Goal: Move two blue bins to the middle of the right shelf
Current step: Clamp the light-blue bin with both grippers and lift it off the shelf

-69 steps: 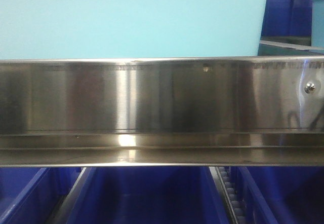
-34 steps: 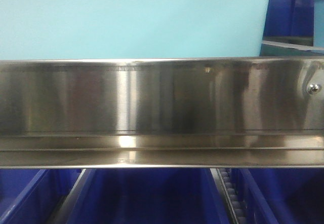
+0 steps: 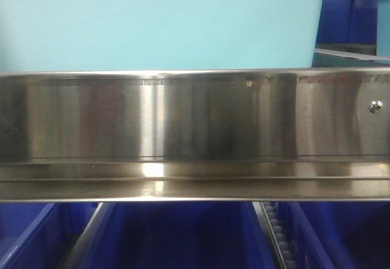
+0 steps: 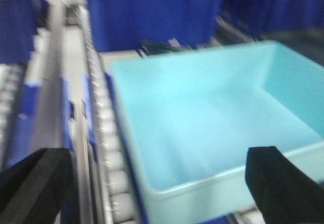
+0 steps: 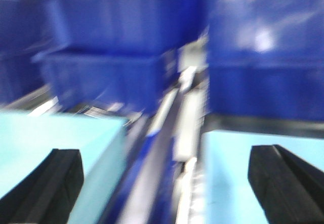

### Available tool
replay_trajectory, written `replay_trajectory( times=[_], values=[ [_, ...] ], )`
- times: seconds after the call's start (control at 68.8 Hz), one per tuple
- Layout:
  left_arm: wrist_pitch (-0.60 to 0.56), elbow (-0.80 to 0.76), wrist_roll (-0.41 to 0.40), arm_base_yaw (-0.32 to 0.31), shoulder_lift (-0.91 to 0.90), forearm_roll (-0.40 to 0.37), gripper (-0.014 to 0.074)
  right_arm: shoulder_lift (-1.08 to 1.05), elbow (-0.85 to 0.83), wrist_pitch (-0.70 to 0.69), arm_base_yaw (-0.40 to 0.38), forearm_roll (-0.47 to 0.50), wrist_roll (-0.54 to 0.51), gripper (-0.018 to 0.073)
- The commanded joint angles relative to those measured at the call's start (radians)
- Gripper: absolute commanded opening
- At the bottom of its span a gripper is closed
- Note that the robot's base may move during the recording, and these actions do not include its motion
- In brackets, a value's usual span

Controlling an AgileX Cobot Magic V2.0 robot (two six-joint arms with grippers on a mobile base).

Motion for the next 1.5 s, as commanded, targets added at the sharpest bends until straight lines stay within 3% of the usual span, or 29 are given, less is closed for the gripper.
replay_trajectory(
  times=[0.0, 0.262, 0.32, 0.494, 0.538, 0.712, 0.843, 1.293, 1.395, 1.482],
  values=[
    [0.048, -0.082, 0.005, -0.04, 0.084, -0.006, 0.0601, 0.107, -0.079, 0.076, 0.046, 0.017, -0.02, 0.0559],
    [0.227, -0.365, -0.001, -0.05, 0.349, 0.007, 0.0578, 0.48, -0.434, 0.338, 0.187, 0.017, -0.02, 0.0559],
    [0.261, -0.405, -0.006, -0.05, 0.399, 0.023, 0.0563, 0.543, -0.498, 0.397, 0.203, 0.0, 0.02, 0.0559],
    [0.337, -0.508, -0.089, -0.05, 0.524, 0.125, 0.0557, 0.732, -0.692, 0.6, 0.288, -0.367, 0.34, 0.0559],
    [0.354, -0.527, -0.102, -0.05, 0.554, 0.143, 0.0557, 0.771, -0.739, 0.627, 0.308, -0.406, 0.389, 0.0559],
    [0.447, -0.581, -0.102, 0.005, 0.683, 0.091, 0.0557, 0.894, -0.782, 0.627, 0.326, -0.356, 0.428, 0.0559],
    [0.448, -0.588, -0.072, 0.061, 0.764, 0.033, 0.0557, 0.984, -0.782, 0.627, 0.326, -0.315, 0.442, 0.0559],
    [0.448, -0.588, -0.054, 0.066, 0.922, 0.021, 0.0557, 1.146, -0.782, 0.602, 0.326, -0.282, 0.47, 0.0554],
    [0.448, -0.588, -0.054, 0.066, 0.931, 0.021, 0.0517, 1.148, -0.782, 0.595, 0.326, -0.282, 0.47, 0.0472],
    [0.448, -0.588, -0.054, 0.066, 0.931, 0.021, 0.0407, 1.148, -0.782, 0.594, 0.326, -0.284, 0.47, 0.0313]
  ],
)
